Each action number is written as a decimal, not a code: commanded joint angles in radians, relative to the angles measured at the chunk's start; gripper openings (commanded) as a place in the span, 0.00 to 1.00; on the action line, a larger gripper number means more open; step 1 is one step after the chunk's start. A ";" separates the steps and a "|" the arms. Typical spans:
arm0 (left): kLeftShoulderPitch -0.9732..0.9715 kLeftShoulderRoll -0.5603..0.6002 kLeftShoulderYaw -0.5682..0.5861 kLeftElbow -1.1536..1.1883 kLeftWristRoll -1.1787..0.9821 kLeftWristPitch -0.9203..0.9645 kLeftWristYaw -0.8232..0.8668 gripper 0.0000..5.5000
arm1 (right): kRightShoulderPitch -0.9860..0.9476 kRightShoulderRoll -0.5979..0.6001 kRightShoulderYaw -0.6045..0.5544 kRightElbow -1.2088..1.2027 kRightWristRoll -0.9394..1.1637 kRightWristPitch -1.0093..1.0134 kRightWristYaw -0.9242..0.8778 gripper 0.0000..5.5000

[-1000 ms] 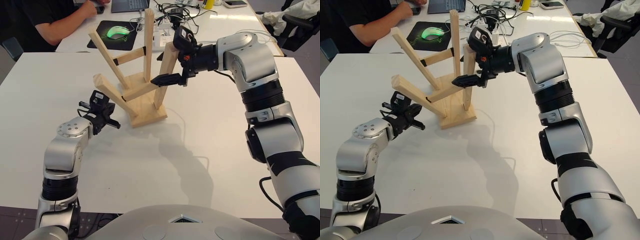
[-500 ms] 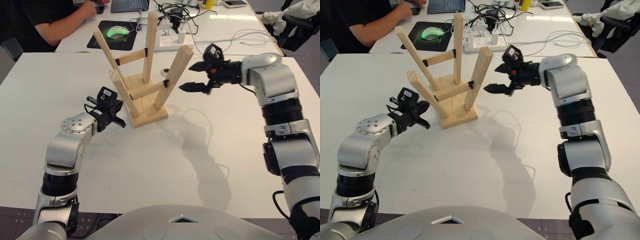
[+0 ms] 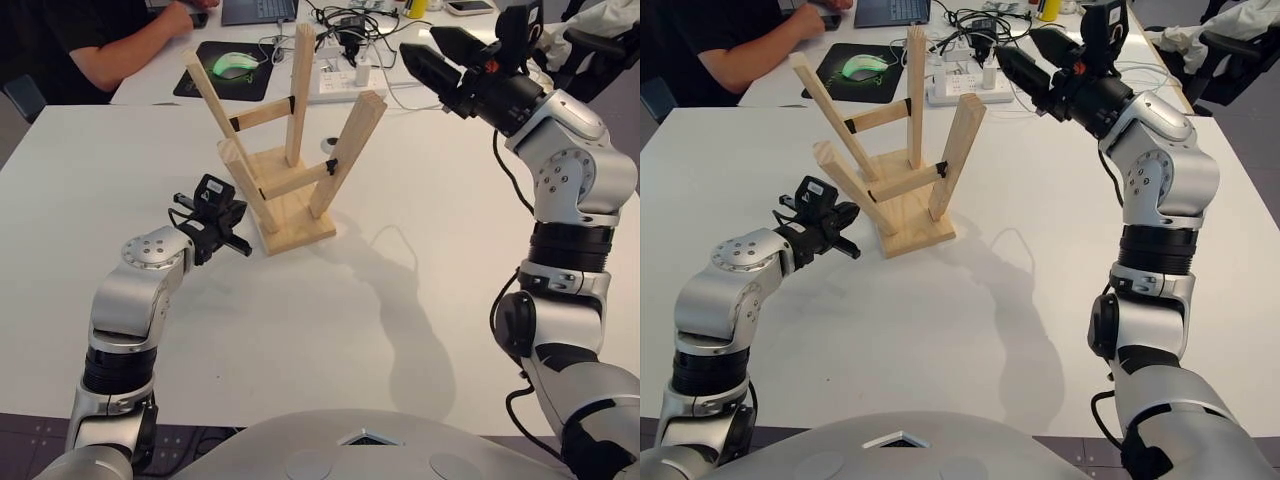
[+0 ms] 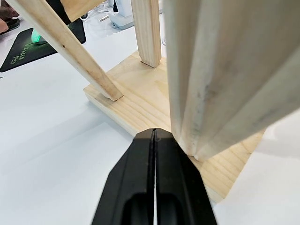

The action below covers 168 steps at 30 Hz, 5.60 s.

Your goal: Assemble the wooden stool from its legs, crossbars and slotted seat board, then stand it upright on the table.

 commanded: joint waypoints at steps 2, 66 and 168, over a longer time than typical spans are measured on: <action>-0.004 -0.002 0.005 0.006 -0.006 -0.004 0.007 0.00 | -0.013 0.044 0.012 -0.063 0.065 -0.027 0.000 0.43; -0.023 -0.059 -0.038 -0.011 -0.022 0.013 0.057 0.00 | -0.178 0.232 0.040 0.087 0.194 -0.018 -0.232 0.00; 0.085 -0.297 0.093 -0.290 0.209 -0.100 0.426 0.00 | 0.450 0.153 0.155 -0.512 -0.061 0.029 -0.512 0.00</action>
